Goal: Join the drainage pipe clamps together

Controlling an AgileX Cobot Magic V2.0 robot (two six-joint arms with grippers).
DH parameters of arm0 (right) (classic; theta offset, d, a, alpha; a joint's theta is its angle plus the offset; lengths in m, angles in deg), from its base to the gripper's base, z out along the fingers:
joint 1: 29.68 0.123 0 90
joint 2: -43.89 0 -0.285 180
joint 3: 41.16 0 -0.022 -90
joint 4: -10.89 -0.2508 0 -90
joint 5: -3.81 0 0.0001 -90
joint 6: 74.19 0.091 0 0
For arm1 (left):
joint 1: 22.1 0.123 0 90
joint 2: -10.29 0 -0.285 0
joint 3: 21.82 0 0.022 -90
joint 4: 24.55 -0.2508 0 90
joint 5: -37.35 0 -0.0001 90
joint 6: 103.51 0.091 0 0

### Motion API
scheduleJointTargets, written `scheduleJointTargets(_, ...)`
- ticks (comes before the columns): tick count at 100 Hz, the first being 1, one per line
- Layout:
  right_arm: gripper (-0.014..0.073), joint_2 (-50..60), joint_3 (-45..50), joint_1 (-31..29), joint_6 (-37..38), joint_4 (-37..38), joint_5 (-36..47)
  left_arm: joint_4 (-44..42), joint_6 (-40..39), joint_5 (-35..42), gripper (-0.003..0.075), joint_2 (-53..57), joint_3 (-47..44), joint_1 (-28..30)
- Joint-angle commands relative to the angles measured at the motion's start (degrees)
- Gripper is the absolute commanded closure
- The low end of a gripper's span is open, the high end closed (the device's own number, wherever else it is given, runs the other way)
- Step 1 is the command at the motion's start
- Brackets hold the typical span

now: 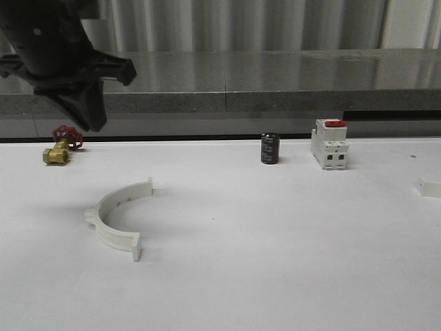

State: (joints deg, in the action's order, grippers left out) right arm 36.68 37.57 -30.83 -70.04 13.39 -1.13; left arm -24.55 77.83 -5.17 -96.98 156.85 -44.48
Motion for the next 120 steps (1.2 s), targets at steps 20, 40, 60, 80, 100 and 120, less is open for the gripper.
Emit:
scheduleJointTargets(20, 0.0660, 1.1, -0.9, 0.0, -0.2, 0.5, 4.9, 7.2, 9.5, 6.6, 0.0741, 12.2, -4.7, 6.0)
scheduleJointTargets(40, 0.0660, 1.1, -0.9, 0.0, -0.2, 0.5, 4.9, 7.7, 9.5, 13.2, 0.0741, 22.4, -15.4, 10.0)
scheduleJointTargets(60, 0.0660, 1.1, -0.9, 0.0, -0.2, 0.5, 4.9, 9.6, 9.5, 17.3, 0.0741, 33.6, -25.5, 14.0)
scheduleJointTargets(80, 0.0660, 1.1, -0.9, 0.0, -0.2, 0.5, 4.9, 9.9, 9.5, 19.1, 0.0741, 46.0, -33.5, 16.5)
scheduleJointTargets(100, 0.0660, 1.1, -0.9, 0.0, -0.2, 0.5, 4.9, 10.1, 9.5, 20.4, 0.0741, 57.2, -40.1, 17.3)
scheduleJointTargets(120, 0.0660, 1.1, -0.9, 0.0, -0.2, 0.5, 4.9, 10.2, 9.5, 20.5, 0.0741, 67.8, -44.5, 17.3)
